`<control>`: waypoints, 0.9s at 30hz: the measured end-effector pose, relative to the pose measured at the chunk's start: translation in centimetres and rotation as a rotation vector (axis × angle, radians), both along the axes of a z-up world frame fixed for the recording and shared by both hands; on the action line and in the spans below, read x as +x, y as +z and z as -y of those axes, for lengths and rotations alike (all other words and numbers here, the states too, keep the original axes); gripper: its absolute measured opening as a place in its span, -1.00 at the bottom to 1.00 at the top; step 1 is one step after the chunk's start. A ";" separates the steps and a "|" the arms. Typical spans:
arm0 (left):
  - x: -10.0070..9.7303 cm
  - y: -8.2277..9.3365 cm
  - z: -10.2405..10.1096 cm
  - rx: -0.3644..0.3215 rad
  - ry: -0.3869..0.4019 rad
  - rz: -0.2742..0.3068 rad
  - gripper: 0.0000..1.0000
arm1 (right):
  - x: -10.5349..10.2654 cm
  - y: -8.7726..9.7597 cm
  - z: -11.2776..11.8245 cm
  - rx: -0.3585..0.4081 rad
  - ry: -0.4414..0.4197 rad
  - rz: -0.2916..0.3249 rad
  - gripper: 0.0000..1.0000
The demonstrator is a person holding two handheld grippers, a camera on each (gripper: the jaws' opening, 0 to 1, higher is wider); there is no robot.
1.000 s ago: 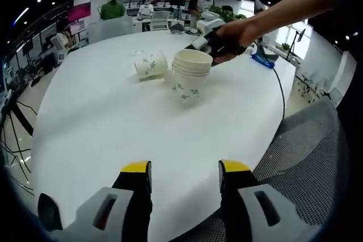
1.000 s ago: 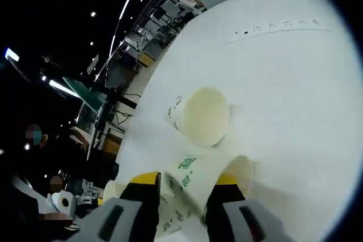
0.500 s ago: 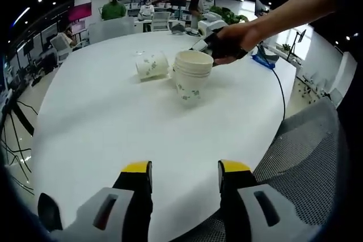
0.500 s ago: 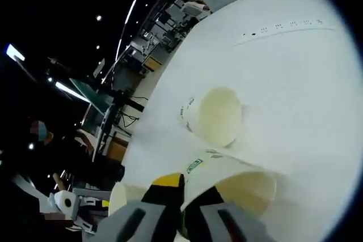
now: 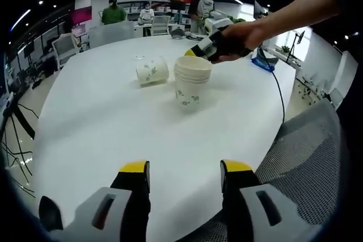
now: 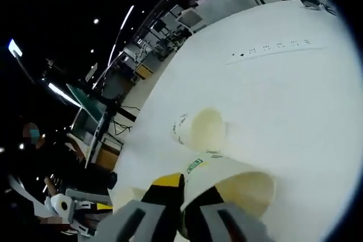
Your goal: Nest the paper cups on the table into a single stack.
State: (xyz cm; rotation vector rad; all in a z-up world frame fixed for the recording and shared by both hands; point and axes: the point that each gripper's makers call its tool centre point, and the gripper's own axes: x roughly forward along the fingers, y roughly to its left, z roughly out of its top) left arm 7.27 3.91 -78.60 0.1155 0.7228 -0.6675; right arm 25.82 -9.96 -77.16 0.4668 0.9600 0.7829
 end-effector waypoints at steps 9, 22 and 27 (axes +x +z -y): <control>-0.1 0.5 0.5 -0.010 -0.022 0.017 0.00 | -0.7 2.4 0.3 -0.025 0.003 0.051 -1.00; 0.4 0.3 0.3 -0.028 -0.022 0.048 -0.01 | -1.3 4.4 0.5 -0.054 0.021 0.089 -1.00; 0.4 0.7 0.4 -0.032 -0.024 0.055 -0.01 | -1.9 5.4 0.4 -0.064 0.027 0.103 -1.00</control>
